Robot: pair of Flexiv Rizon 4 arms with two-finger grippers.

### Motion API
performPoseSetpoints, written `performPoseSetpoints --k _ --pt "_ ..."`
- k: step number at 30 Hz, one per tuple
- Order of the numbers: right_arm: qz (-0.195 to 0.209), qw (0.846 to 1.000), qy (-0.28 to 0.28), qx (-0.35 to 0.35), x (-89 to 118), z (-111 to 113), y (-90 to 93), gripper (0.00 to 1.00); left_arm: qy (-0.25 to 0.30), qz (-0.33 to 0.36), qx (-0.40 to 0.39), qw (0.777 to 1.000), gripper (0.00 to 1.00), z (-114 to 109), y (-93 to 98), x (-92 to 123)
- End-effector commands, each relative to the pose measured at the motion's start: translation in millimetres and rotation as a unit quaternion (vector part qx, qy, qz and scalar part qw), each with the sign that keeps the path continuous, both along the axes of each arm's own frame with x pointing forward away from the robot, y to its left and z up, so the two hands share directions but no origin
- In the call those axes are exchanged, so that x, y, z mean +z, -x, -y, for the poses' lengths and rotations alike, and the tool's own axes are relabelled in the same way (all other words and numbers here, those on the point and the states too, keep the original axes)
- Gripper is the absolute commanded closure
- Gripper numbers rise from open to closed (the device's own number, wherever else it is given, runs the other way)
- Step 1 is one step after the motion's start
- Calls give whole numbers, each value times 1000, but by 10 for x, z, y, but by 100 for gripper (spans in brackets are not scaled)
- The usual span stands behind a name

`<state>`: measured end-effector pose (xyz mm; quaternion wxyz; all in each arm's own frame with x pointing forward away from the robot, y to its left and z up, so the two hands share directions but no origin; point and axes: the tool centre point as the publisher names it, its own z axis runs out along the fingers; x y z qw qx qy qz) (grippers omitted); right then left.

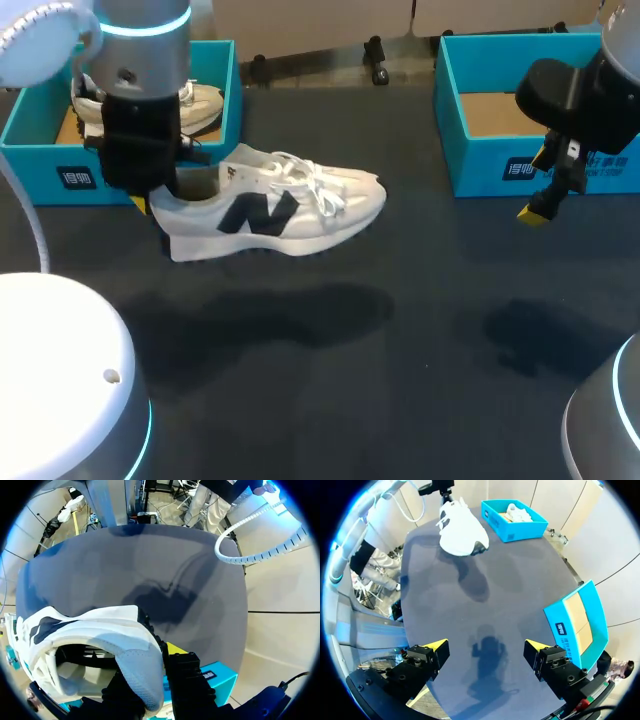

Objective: Take the shoe out of the shoebox, open the shoe tongue, remove and reinsert the insole, then place the shoe into the shoebox

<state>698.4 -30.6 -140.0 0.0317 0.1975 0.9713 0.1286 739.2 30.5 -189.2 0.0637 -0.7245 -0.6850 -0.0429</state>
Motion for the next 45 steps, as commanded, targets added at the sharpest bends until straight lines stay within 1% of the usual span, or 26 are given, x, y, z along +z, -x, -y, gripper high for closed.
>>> performPoseSetpoints --k 1,9,16,18,24,33,45 --pt "-2 1000 1 0 -1 -15 -16 0 -4 10 -2 1000 100 78 116 -27" --pt "-2 1000 1 0 -1 -15 -16 0 -11 10 -5 1000 100 252 306 -145" --pt "-2 1000 1 0 -1 -15 -16 0 -16 12 2 1000 100 360 378 -282" --pt "-2 1000 1 0 -1 -15 -16 0 -15 14 3 1000 100 378 370 -325" --pt "-2 1000 1 0 -1 -15 -16 0 -19 20 11 1000 100 461 299 -568" --pt "-2 1000 1 0 -1 -15 -16 0 -10 28 26 999 100 595 200 -917" --pt "-2 1000 1 0 -1 -15 -16 0 -21 26 31 999 100 803 88 -1357"
